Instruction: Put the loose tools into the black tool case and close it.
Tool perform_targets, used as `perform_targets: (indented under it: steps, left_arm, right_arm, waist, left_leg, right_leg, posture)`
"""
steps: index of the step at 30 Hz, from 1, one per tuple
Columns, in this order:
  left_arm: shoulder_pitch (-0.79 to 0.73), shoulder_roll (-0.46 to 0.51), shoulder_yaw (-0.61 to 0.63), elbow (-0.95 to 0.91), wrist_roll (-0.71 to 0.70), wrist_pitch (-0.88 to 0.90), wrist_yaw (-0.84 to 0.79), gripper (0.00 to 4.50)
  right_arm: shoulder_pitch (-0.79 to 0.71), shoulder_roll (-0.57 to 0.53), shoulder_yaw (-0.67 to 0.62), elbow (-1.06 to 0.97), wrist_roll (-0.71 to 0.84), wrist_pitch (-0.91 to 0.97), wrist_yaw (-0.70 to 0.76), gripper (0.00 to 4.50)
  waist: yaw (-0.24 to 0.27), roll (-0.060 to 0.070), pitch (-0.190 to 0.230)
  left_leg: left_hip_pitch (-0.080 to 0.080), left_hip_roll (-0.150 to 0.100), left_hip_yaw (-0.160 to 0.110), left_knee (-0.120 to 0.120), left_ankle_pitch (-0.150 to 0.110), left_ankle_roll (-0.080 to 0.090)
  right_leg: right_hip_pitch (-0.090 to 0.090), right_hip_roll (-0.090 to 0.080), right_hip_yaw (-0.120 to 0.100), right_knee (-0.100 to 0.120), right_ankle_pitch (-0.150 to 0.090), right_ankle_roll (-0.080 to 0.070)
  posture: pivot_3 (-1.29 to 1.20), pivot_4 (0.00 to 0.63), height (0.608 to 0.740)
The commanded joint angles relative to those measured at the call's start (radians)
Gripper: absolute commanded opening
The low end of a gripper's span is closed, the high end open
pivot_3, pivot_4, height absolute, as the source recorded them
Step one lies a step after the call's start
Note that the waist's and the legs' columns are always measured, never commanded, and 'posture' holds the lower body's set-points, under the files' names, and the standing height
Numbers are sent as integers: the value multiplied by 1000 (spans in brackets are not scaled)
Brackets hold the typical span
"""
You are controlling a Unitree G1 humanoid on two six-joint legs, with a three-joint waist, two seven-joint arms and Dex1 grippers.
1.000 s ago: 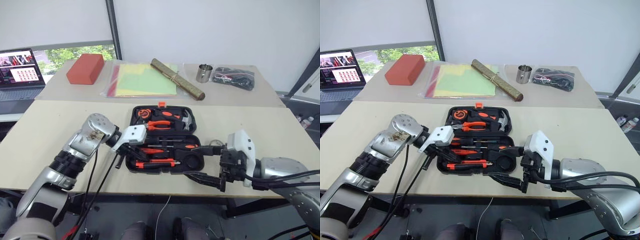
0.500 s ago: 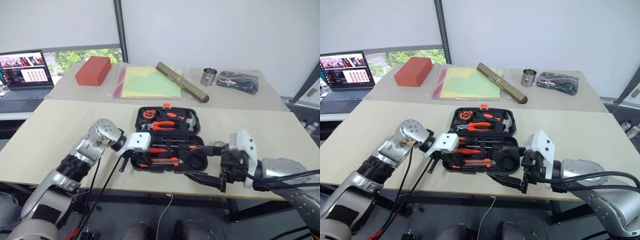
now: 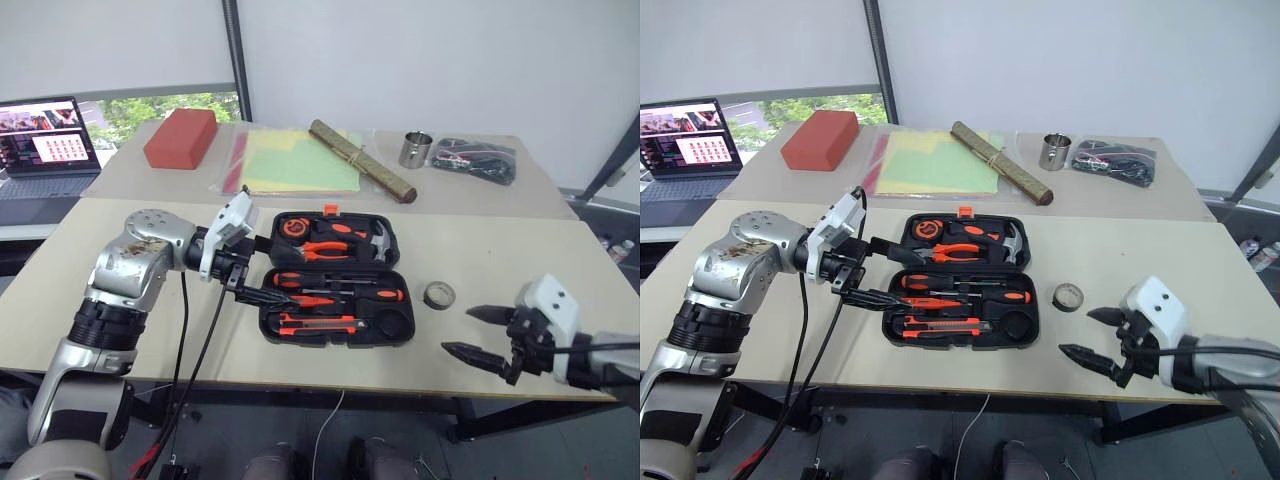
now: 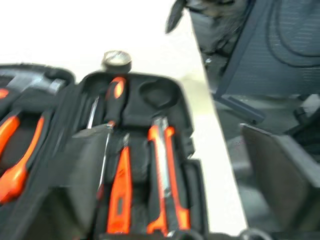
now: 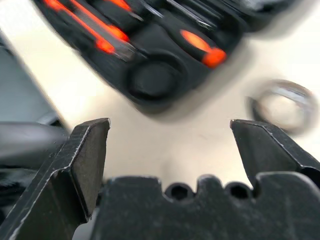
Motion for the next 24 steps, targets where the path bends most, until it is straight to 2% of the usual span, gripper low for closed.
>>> perform_targets:
  steps: [1,5,8,10,15,18,24]
  left_arm:
    - [14,-7,-2,-40,11,-42,33,4478]
    - [19,-20,-14,-53,17,-48,64,4478]
    - [30,-18,-22,-62,27,-65,71,4478]
    - [38,-14,-25,-66,34,-77,77,4478]
    - [45,-8,-23,-75,37,-80,89,4500]
    - [49,-2,-26,-79,39,-84,87,4500]
    - [61,4,-43,-76,59,-115,77,4500]
  right_arm:
    - [-149,26,132,128,-123,-64,-20,4500]
    - [-297,83,256,257,-208,-89,-12,4500]
    - [-379,122,335,347,-273,-118,4,4500]
    - [-414,146,365,397,-301,-124,7,4500]
    - [-454,201,379,491,-344,-111,-15,3179]
    - [-445,214,360,503,-350,-130,-15,2002]
    - [-396,205,222,348,-217,-54,26,15]
  waist:
    - [-6,0,0]
    - [-14,0,0]
    - [-17,0,0]
    - [-18,0,0]
    - [-22,0,0]
    - [-23,0,0]
    - [-23,1,0]
  left_leg:
    - [0,0,0,0,-2,-4]
    - [-1,0,0,0,3,2]
    - [-3,0,1,0,3,2]
    - [-3,0,0,-1,3,2]
    - [-4,0,0,-2,3,2]
    - [-3,0,0,-2,4,1]
    - [-2,0,0,-1,4,1]
  right_leg:
    - [0,0,0,1,0,0]
    - [-3,0,0,3,-1,-3]
    - [-4,0,-1,4,3,-11]
    - [-4,0,-2,3,3,-11]
    - [-4,0,-2,2,3,-11]
    - [-3,0,-2,2,1,-8]
    - [-3,0,-1,3,0,-5]
  posture:
    - [0,150,737]
    - [0,150,737]
    - [0,150,737]
    - [0,150,737]
    - [0,150,737]
    - [0,150,737]
    - [0,150,737]
